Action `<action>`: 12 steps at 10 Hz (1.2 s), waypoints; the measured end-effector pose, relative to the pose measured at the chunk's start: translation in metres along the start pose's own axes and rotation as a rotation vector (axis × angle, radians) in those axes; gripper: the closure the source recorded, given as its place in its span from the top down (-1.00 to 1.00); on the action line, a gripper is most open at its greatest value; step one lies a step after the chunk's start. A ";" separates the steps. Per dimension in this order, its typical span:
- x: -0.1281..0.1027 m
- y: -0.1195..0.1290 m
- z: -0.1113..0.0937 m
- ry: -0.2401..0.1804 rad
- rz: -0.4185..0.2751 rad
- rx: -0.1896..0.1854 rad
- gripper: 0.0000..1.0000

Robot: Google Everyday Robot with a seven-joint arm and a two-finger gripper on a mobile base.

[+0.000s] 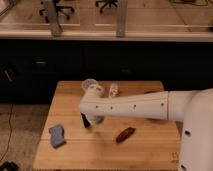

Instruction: Knock the eraser over

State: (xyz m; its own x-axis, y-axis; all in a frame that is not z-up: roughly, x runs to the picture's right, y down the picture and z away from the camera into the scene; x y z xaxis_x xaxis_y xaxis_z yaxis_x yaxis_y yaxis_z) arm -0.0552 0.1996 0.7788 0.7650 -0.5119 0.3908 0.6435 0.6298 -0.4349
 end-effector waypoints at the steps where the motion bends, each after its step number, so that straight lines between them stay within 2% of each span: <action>1: -0.002 -0.003 0.000 0.003 -0.008 0.005 -1.00; 4: -0.009 -0.012 0.000 0.008 -0.023 0.024 -1.00; 6: -0.009 -0.011 -0.001 0.015 -0.026 0.022 -1.00; 12: -0.024 -0.015 -0.004 0.012 -0.038 0.052 -1.00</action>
State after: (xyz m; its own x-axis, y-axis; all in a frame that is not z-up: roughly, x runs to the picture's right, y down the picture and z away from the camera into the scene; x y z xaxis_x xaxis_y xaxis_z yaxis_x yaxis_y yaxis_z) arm -0.0828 0.1999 0.7729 0.7404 -0.5426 0.3967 0.6704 0.6389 -0.3774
